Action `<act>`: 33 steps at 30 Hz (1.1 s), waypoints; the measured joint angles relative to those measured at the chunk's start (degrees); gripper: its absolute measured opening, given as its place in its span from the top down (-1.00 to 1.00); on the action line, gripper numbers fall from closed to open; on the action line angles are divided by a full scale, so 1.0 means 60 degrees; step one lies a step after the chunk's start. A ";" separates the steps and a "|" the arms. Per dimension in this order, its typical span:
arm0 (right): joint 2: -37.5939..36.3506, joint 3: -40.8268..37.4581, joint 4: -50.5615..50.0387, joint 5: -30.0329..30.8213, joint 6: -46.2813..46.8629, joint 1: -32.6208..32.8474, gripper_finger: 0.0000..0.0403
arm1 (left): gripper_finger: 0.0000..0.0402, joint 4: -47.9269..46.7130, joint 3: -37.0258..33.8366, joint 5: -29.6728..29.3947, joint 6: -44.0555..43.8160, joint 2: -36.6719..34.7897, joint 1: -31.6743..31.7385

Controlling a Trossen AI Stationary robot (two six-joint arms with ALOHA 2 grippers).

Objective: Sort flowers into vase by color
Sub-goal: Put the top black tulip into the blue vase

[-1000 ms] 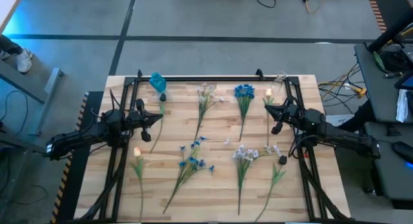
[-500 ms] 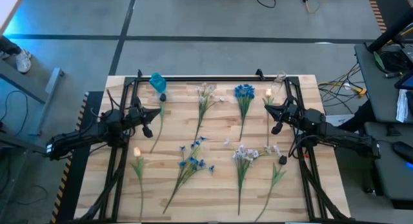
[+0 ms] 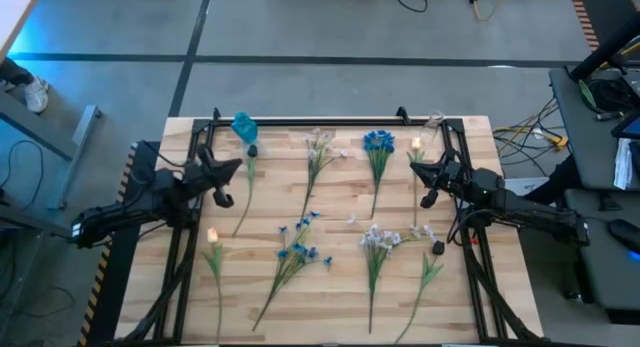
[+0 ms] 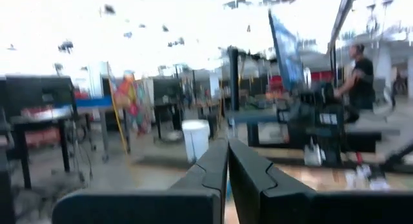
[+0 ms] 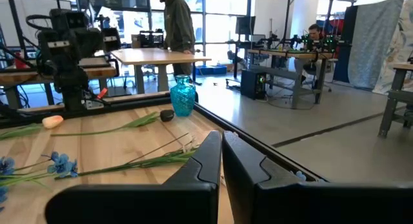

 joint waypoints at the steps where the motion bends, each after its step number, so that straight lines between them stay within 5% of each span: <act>1: 0.0000 0.0004 0.0000 -0.0001 0.0001 0.0000 0.95 | 1.00 0.0171 0.0004 0.0004 0.0028 0.0000 0.0000; 9: 0.0000 0.0001 0.0000 0.0001 0.0001 0.0000 0.95 | 1.00 -0.0134 0.0043 0.0418 -0.0782 0.0717 0.0000; 21: 0.0000 0.0000 0.0000 0.0001 0.0001 0.0000 0.95 | 1.00 -0.7270 0.3362 -0.0667 -0.4546 0.3617 -0.0014; 33: 0.0000 0.0000 0.0000 0.0001 0.0001 0.0000 0.95 | 0.97 -0.9419 0.5183 -0.0932 -0.6562 0.7286 -0.0025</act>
